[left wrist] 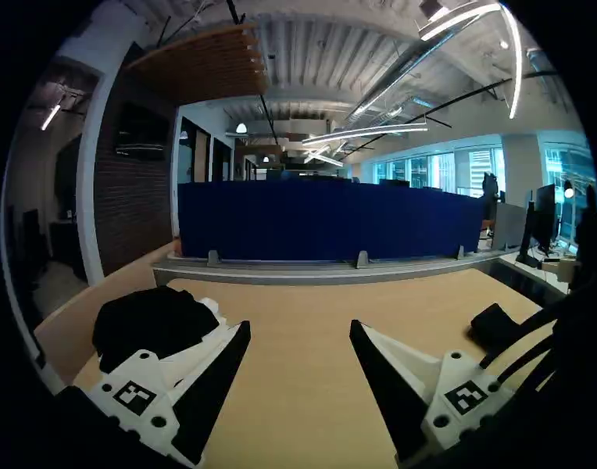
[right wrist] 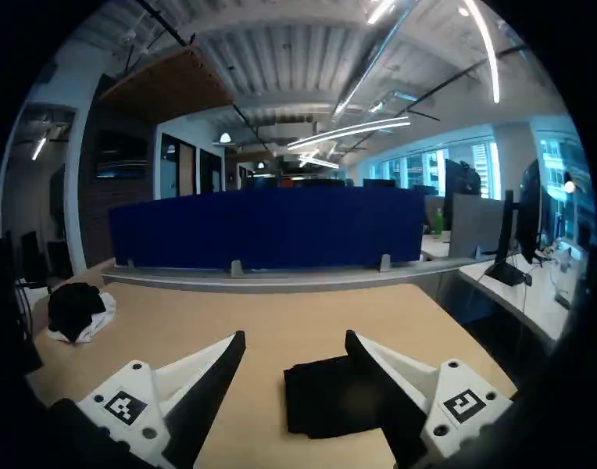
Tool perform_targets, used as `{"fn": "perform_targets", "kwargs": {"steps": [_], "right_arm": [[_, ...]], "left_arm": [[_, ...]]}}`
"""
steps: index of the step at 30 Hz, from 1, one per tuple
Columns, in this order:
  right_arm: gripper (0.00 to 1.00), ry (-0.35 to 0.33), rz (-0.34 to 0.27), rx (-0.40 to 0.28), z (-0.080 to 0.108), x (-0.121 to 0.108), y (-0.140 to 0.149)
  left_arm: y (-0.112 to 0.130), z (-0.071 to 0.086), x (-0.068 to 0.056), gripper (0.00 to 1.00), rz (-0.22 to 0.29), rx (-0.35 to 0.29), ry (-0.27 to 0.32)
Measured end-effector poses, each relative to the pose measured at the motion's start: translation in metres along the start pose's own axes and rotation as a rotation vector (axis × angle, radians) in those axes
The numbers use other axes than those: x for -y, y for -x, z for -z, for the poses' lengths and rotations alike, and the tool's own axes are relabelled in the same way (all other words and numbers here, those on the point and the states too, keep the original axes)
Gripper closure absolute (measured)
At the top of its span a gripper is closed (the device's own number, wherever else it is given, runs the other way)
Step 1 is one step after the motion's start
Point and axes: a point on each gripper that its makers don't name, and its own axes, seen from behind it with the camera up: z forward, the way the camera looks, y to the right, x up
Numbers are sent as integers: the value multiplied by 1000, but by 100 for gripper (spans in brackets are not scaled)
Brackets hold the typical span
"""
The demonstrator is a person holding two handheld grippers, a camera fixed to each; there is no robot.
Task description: Fold towel
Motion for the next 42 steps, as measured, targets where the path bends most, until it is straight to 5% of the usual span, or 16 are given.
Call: {"fn": "perform_targets", "kwargs": {"steps": [6,15,28,42], "right_arm": [[1,-29,27,31,-4,10,1],[1,-44,27,78,-14,11,6],[1,-52,59,90,-44,36,16],[1,-70,83,67,-64,56,29]], "left_arm": [[2,-8,3,6,-9,-33,-17],[37,-25,7,6,-59,-21,-40],[59,-47,15,6,-24,-101,-61],[112,-70,14,6,-15,-125,-46]]}}
